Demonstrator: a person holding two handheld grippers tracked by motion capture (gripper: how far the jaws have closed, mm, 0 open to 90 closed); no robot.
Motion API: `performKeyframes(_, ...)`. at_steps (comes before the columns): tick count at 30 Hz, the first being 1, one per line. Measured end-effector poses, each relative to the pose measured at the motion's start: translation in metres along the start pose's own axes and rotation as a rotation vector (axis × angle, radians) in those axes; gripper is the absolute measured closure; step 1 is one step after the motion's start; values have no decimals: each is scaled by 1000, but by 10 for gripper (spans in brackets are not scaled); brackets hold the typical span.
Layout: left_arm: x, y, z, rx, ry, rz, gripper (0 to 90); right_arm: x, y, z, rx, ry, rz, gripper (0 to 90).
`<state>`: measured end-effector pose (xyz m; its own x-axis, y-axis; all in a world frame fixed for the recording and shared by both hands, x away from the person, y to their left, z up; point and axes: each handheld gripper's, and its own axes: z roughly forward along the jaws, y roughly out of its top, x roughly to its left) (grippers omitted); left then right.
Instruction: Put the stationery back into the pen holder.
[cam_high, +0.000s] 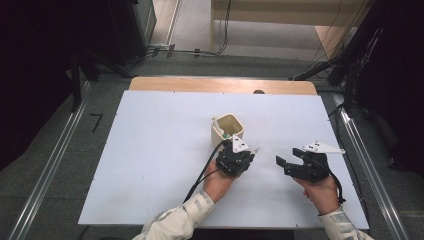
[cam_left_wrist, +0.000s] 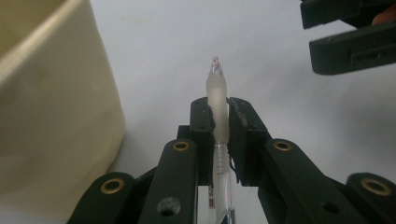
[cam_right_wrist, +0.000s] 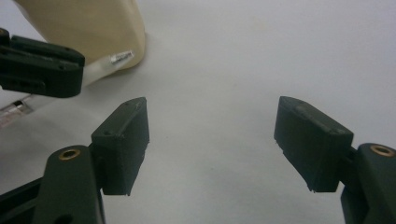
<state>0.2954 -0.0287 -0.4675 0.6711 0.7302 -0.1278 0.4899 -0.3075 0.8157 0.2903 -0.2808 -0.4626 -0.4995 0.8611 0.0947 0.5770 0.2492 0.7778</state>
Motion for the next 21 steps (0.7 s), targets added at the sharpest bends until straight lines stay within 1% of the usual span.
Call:
performKeyframes(4, 3, 6, -4, -20, 1, -12, 817, 0, 0, 0, 0, 1, 0, 249)
performKeyframes(6, 3, 8, -6, -26, 9, -7, 817, 0, 0, 0, 0, 0, 0, 249)
performKeyframes(14, 6, 12, -9, -51, 14, -19, 817, 0, 0, 0, 0, 0, -2, 249)
performKeyframes(21, 11, 19, -15, -71, 32, -25, 817, 0, 0, 0, 2, -1, 2, 249)
